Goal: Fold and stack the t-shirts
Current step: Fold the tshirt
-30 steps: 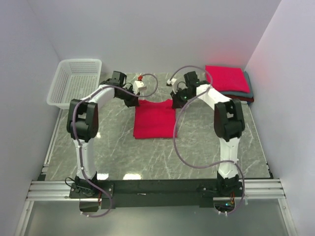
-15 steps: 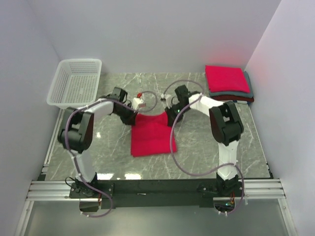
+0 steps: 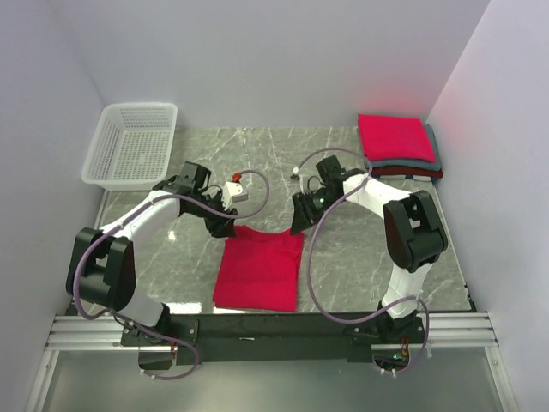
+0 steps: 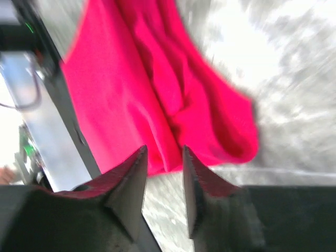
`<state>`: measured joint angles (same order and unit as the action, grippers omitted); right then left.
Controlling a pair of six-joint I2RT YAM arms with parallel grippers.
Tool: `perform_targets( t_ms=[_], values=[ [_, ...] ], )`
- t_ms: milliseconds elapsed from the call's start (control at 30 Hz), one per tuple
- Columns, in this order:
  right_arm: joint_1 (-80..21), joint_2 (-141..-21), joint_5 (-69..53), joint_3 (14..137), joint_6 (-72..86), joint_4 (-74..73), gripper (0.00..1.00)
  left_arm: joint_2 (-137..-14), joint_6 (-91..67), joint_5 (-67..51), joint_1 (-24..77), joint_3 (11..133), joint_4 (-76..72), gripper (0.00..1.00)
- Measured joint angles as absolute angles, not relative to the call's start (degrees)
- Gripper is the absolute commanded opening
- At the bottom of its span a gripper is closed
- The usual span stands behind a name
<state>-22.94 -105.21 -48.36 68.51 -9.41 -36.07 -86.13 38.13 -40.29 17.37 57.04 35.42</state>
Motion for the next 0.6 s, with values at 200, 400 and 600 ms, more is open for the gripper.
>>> perform_targets(
  t_ms=[200,400,600],
  values=[
    [-21.9,-106.8,-51.5,73.8,0.7,-29.5,0.15,-90.7,41.5,-43.9,22.7,63.4,35.9,0.55],
    [-22.0,-113.1,-54.2,75.5,9.2,-23.2,0.12,-96.1,42.3,-43.9,27.6,63.7,34.6,0.55],
    [-22.0,-116.5,-55.3,75.4,13.8,-21.1,0.11,-98.0,42.7,-43.6,30.7,63.7,32.4,0.5]
  ],
)
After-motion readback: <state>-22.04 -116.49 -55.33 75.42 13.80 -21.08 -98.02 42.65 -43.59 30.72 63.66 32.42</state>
